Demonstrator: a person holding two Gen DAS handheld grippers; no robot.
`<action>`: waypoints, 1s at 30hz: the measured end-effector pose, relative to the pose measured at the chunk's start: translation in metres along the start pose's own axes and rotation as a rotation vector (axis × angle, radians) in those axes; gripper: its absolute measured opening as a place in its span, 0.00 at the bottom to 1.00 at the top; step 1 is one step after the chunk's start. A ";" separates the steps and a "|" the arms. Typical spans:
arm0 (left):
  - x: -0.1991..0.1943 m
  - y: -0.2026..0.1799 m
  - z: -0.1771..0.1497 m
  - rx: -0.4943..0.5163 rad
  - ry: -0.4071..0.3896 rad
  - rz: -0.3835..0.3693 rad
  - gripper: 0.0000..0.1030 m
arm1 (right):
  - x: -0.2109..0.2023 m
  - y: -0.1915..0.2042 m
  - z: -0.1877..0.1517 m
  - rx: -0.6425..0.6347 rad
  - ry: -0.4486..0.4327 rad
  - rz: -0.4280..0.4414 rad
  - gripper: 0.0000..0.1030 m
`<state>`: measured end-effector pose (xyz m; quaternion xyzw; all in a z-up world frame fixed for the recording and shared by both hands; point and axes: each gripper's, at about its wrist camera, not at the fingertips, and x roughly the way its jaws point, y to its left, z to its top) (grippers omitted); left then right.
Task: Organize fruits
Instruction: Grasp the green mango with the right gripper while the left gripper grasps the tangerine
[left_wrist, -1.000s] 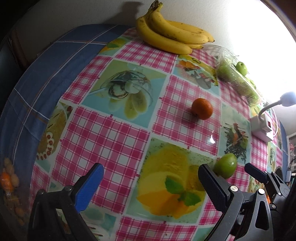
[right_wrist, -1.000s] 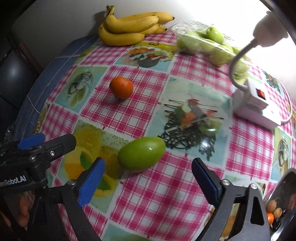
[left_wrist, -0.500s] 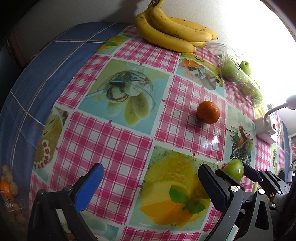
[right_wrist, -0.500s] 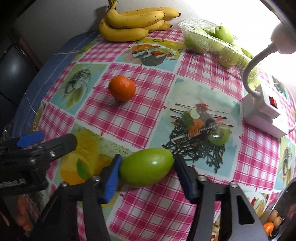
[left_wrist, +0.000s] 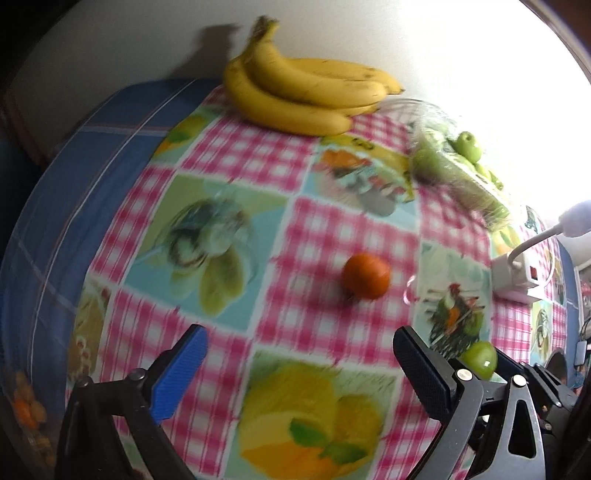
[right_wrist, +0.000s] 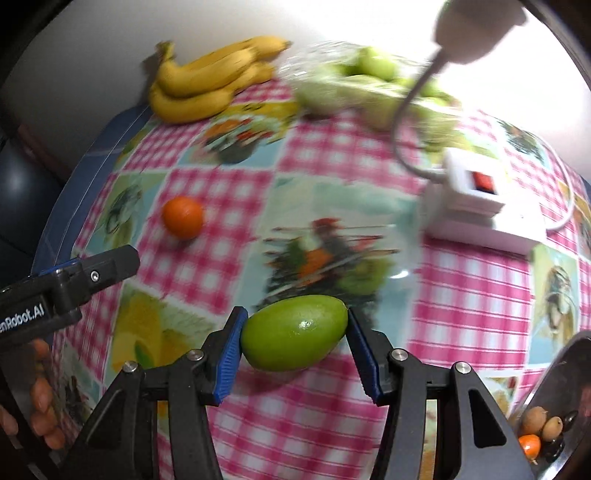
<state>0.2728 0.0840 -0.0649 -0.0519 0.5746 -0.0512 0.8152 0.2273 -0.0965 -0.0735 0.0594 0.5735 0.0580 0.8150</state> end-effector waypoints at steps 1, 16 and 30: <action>0.002 -0.005 0.003 0.014 -0.003 0.002 0.95 | -0.002 -0.006 0.001 0.013 -0.005 -0.003 0.54; 0.041 -0.038 0.030 0.041 0.034 -0.011 0.56 | -0.010 -0.059 0.003 0.132 -0.024 -0.013 0.54; 0.022 -0.042 0.016 -0.030 0.038 -0.037 0.36 | -0.020 -0.068 -0.002 0.175 -0.017 -0.004 0.54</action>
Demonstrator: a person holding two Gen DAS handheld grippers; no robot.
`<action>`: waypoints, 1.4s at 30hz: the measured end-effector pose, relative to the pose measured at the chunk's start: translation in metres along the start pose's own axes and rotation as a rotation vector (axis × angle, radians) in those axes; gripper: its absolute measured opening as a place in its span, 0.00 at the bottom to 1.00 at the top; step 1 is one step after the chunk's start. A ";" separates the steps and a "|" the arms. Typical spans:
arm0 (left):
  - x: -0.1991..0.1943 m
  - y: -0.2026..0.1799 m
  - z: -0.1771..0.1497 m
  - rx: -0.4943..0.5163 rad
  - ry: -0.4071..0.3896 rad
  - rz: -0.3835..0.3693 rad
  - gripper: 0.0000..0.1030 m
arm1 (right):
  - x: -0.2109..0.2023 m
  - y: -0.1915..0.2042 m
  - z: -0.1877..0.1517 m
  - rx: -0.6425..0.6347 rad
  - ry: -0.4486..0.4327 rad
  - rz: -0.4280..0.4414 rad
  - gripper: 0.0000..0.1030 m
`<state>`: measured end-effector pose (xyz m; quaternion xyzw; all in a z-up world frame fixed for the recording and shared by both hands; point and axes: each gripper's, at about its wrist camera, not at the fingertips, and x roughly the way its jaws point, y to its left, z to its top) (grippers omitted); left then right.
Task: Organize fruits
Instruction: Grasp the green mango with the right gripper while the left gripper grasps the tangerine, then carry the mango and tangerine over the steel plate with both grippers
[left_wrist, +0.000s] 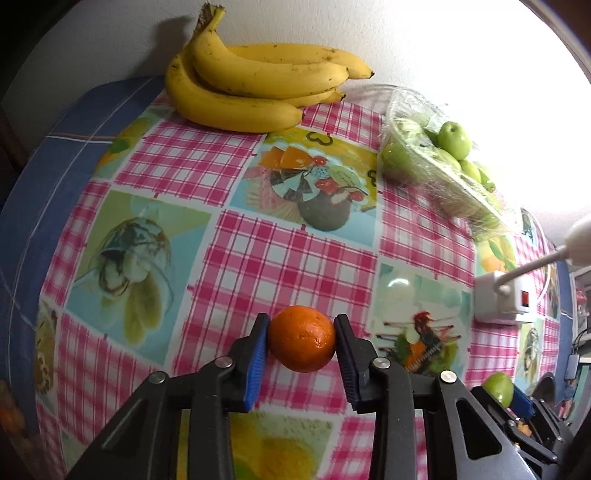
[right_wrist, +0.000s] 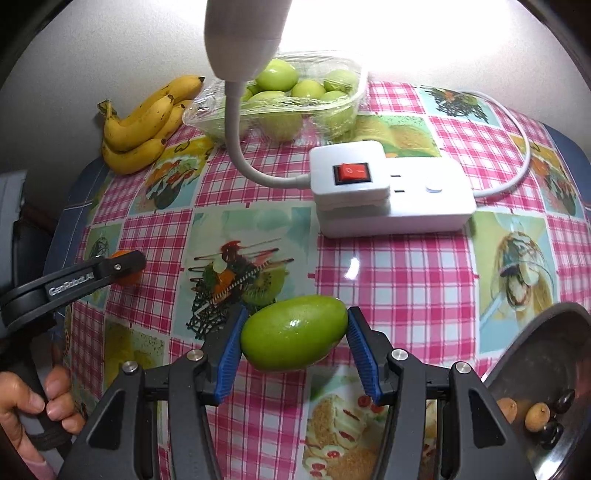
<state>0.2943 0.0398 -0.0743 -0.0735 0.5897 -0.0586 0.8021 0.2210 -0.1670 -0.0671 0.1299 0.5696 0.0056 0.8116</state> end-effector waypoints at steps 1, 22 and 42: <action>-0.006 -0.003 -0.003 -0.005 -0.006 -0.005 0.36 | -0.003 -0.002 -0.002 0.005 0.002 -0.004 0.54; -0.107 -0.125 -0.099 0.083 -0.074 -0.181 0.36 | -0.103 -0.083 -0.081 0.154 -0.042 -0.138 0.54; -0.096 -0.218 -0.186 0.253 -0.029 -0.281 0.36 | -0.123 -0.184 -0.148 0.325 0.001 -0.193 0.55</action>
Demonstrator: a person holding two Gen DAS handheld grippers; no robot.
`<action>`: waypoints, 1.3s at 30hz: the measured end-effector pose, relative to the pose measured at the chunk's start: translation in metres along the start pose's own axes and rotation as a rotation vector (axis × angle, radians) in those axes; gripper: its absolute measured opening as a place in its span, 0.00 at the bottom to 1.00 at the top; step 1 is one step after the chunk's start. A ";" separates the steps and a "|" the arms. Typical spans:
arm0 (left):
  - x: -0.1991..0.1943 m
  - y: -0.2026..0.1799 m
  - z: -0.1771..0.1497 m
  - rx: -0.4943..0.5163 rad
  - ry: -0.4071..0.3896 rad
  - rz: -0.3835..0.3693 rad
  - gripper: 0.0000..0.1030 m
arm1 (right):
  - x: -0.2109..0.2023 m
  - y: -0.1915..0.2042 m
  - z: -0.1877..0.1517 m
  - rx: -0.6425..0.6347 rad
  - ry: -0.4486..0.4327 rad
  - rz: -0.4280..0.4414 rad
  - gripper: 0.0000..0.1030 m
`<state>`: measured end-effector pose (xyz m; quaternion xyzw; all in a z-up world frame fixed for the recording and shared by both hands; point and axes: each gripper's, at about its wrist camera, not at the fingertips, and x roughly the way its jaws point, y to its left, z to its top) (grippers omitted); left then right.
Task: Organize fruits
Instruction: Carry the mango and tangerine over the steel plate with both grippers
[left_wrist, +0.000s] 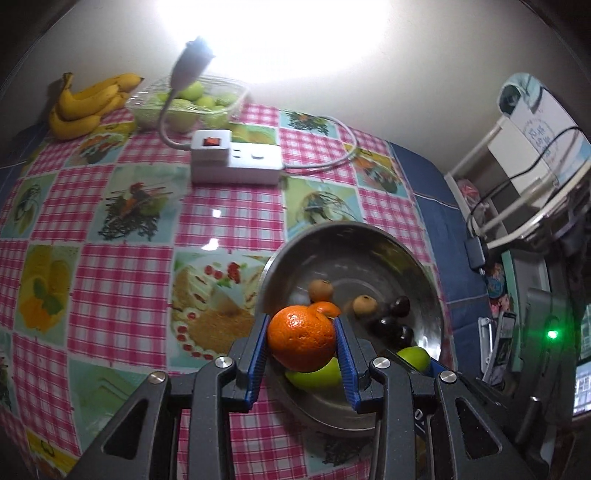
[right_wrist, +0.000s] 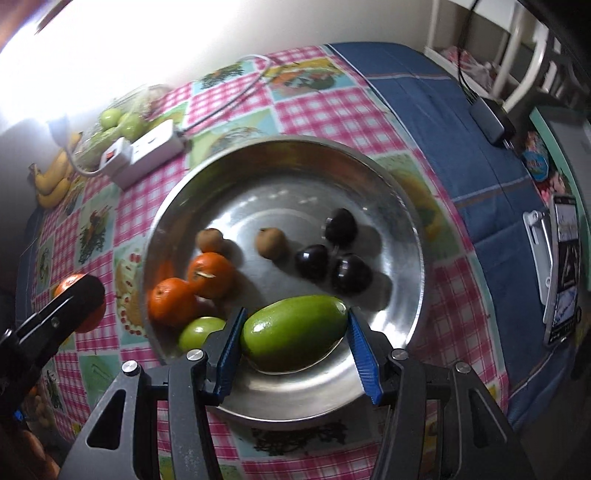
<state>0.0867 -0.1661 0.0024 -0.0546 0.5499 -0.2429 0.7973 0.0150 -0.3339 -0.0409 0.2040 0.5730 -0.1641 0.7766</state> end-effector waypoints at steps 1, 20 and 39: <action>0.001 -0.003 -0.001 0.004 0.004 -0.008 0.36 | 0.002 -0.004 0.001 0.009 0.005 -0.004 0.55; 0.041 -0.029 -0.020 0.000 0.139 -0.063 0.36 | 0.021 -0.019 -0.001 -0.012 0.053 -0.024 0.55; 0.053 -0.027 -0.025 -0.073 0.180 -0.070 0.36 | 0.031 -0.011 -0.008 -0.073 0.073 -0.038 0.55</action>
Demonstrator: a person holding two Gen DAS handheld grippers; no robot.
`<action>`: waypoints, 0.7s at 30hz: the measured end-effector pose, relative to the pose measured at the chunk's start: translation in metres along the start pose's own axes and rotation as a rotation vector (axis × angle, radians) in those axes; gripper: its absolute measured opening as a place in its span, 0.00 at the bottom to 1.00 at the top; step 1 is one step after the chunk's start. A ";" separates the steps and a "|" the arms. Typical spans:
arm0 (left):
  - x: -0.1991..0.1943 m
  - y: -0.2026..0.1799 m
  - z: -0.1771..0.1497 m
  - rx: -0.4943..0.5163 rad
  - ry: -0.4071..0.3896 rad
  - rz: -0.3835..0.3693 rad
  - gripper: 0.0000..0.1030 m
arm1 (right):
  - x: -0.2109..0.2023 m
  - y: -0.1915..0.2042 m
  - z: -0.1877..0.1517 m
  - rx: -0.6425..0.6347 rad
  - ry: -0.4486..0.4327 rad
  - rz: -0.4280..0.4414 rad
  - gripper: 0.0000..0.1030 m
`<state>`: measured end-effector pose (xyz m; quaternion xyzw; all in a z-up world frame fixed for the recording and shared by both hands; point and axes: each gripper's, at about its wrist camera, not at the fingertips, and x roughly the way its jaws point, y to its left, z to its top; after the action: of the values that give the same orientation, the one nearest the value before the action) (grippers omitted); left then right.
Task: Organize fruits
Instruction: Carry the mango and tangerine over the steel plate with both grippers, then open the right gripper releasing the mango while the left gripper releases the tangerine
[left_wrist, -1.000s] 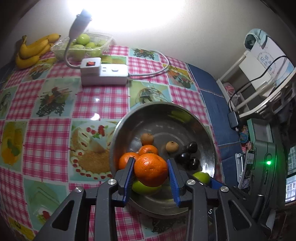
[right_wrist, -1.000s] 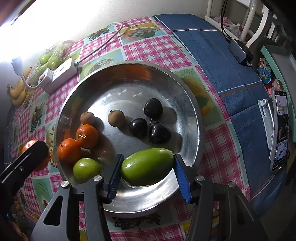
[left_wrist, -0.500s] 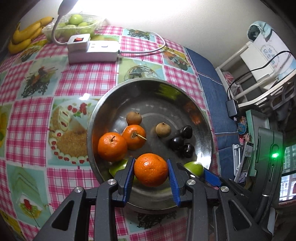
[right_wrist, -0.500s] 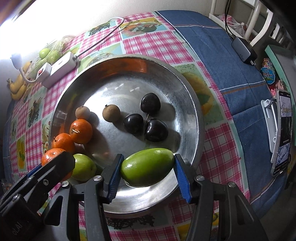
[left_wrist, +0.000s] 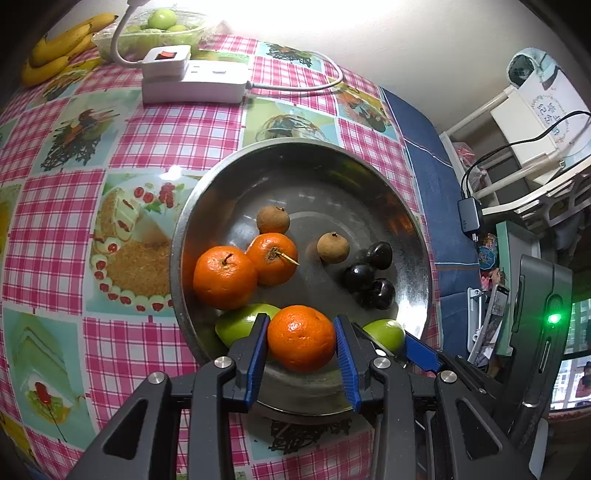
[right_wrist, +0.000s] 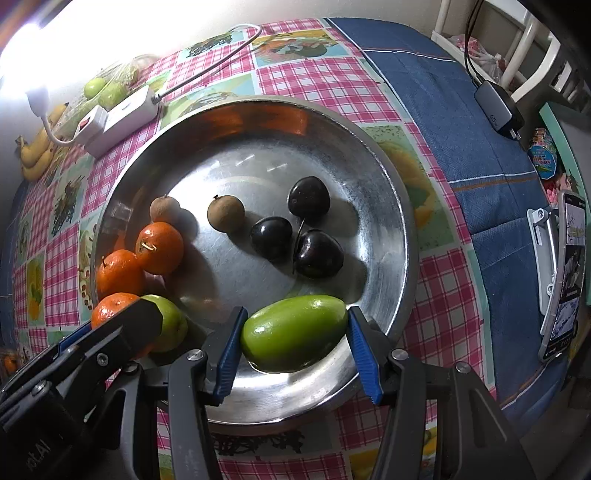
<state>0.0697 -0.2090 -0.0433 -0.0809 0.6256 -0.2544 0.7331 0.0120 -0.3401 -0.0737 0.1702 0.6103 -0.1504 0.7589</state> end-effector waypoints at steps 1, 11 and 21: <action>0.000 0.000 0.000 0.001 0.000 0.001 0.36 | 0.001 0.001 -0.001 -0.001 0.002 0.003 0.55; 0.002 -0.007 0.006 0.027 -0.004 -0.005 0.36 | 0.004 0.003 -0.001 -0.003 0.008 0.008 0.55; 0.015 -0.012 0.018 0.060 -0.008 -0.009 0.36 | -0.007 -0.005 0.004 0.009 -0.017 0.004 0.55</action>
<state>0.0846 -0.2301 -0.0471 -0.0627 0.6143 -0.2759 0.7366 0.0118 -0.3459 -0.0664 0.1737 0.6030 -0.1530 0.7634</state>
